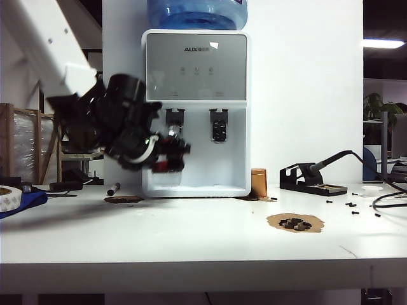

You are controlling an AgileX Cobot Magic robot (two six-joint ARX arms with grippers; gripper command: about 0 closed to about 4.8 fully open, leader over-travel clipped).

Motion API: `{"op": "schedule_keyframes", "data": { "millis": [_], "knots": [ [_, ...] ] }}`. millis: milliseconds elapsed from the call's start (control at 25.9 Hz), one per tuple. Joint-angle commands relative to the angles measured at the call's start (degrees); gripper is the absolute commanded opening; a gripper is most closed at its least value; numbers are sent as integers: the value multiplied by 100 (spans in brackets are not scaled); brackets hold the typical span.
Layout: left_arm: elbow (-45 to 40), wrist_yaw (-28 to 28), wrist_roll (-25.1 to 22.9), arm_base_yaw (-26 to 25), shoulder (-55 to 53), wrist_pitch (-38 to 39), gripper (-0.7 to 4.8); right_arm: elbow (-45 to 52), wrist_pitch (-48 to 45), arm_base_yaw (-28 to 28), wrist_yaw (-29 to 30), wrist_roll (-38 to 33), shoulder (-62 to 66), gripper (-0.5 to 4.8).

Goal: Pick up the water bottle with two loops of red belts, then reach the front water dispenser and gently press the gray-black baffle horizontally to get a little water.

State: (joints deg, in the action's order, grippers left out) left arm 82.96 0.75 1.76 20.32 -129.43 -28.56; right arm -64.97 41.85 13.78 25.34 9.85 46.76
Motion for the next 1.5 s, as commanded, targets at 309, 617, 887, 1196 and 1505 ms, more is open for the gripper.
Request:
{"op": "schedule_keyframes", "data": {
  "millis": [309, 617, 887, 1196, 1505],
  "knots": [
    [-1226, 160, -129, 2, 568, -1502, -4, -37, -70, 4, 11, 4, -31, 412],
    [-2197, 391, -105, 225, 1541, -1593, -4, -37, -81, 4, 11, 4, -31, 412],
    [-3136, 695, -201, 551, 1810, -1810, -4, -37, -87, 4, 11, 4, -35, 412],
    [-4369, 1303, -201, 573, 2153, -2839, -4, -37, -136, 4, 11, 4, -50, 412],
    [-4782, 1644, -315, 857, 2243, -2881, -4, -37, -208, 4, 11, 7, -50, 412]
  ]
}}
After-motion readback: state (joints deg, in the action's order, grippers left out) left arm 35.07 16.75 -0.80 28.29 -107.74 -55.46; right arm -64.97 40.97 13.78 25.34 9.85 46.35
